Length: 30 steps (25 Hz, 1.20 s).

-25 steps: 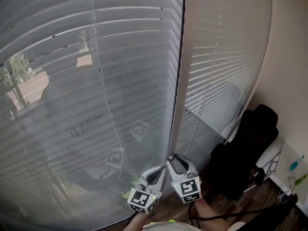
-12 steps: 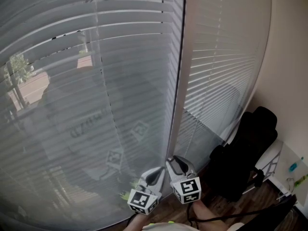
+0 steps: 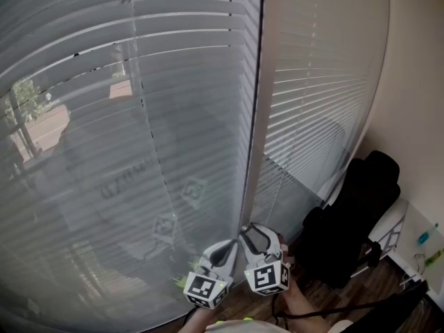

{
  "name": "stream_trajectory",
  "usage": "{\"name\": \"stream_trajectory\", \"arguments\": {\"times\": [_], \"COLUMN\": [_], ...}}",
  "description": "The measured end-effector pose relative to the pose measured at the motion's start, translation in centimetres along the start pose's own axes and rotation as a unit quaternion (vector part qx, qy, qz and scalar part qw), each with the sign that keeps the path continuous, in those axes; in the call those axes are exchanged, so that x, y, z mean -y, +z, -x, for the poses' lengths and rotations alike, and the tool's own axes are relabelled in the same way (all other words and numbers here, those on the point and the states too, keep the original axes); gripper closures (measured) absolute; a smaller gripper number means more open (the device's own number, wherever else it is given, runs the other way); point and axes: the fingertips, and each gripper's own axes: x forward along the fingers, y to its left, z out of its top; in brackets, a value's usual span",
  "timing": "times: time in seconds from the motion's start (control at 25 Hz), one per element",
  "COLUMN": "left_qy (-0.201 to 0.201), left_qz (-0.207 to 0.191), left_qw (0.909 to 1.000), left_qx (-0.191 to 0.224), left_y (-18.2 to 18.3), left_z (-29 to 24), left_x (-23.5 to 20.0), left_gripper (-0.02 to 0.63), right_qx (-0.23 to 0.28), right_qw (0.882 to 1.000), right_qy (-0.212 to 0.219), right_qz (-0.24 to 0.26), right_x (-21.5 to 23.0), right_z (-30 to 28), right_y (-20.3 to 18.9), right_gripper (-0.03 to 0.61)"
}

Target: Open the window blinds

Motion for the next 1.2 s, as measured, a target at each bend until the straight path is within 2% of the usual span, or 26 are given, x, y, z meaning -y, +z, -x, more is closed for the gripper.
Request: {"name": "stream_trajectory", "arguments": {"times": [0.24, 0.32, 0.4, 0.68, 1.2], "left_qy": [-0.005, -0.007, -0.007, -0.006, -0.004], "left_qz": [0.000, 0.000, -0.001, -0.004, -0.005], "left_qw": [1.0000, 1.0000, 1.0000, 1.0000, 1.0000], "left_qx": [0.000, 0.000, -0.001, -0.003, -0.003], "left_y": [-0.44, -0.42, -0.36, -0.35, -0.08], "left_z": [0.09, 0.09, 0.10, 0.13, 0.10], "left_x": [0.19, 0.26, 0.25, 0.23, 0.16], "left_gripper": [0.618, 0.618, 0.618, 0.618, 0.618], "right_qx": [-0.018, -0.019, -0.015, -0.010, 0.009], "right_qw": [0.997, 0.996, 0.997, 0.999, 0.995], "right_qy": [0.013, 0.015, 0.012, 0.014, 0.015], "right_qz": [0.074, 0.083, 0.078, 0.042, -0.095], "right_x": [-0.36, -0.56, -0.58, -0.51, 0.02], "right_z": [-0.74, -0.77, -0.75, -0.73, -0.69], "right_y": [-0.74, -0.76, -0.73, -0.66, -0.77], "right_gripper": [0.411, 0.444, 0.445, 0.445, 0.446]}}
